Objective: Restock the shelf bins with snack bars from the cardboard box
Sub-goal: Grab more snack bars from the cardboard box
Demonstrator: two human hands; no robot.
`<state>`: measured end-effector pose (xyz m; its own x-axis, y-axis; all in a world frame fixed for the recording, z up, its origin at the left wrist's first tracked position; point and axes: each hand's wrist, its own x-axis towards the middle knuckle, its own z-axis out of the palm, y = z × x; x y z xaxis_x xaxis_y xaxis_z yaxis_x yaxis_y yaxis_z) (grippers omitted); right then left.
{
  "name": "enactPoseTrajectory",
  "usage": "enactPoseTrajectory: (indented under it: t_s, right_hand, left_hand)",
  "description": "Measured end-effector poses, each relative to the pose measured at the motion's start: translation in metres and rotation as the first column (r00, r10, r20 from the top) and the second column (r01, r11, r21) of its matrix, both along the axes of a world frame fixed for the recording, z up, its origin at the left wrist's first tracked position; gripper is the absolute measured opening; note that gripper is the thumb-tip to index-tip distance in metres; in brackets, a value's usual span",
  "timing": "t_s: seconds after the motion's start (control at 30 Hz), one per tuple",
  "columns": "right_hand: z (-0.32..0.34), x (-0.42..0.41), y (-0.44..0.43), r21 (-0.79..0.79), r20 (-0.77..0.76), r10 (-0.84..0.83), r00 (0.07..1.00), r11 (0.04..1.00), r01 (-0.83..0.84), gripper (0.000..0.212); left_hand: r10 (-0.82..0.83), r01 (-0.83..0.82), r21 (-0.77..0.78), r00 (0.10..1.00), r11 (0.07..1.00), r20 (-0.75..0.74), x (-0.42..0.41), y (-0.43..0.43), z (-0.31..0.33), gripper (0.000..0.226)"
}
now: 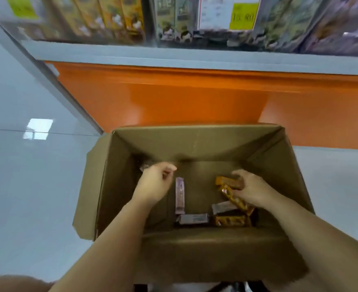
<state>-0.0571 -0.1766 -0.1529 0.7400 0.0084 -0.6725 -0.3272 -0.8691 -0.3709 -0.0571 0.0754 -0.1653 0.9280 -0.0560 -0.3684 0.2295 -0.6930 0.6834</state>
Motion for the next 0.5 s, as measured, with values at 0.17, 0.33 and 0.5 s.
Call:
enactPoseTrajectory:
  t_s: [0.17, 0.33, 0.5]
  right_hand:
    - [-0.052, 0.008, -0.011, -0.134, -0.184, -0.1, 0.978, 0.988, 0.076, 0.087]
    - [-0.07, 0.014, -0.016, -0.129, -0.227, -0.147, 0.963, 0.984, 0.12, 0.103]
    - [-0.08, 0.015, -0.008, -0.124, -0.165, -0.125, 0.978, 0.987, 0.106, 0.1]
  left_hand:
    - [0.284, -0.21, 0.272, 0.919, 0.939, -0.274, 0.003, 0.016, -0.044, 0.03]
    - [0.311, -0.186, 0.303, 0.841, 0.935, -0.442, 0.005, 0.029, -0.065, 0.042]
    - [0.272, -0.123, 0.277, 0.754, 0.953, -0.598, 0.0, 0.025, -0.071, 0.062]
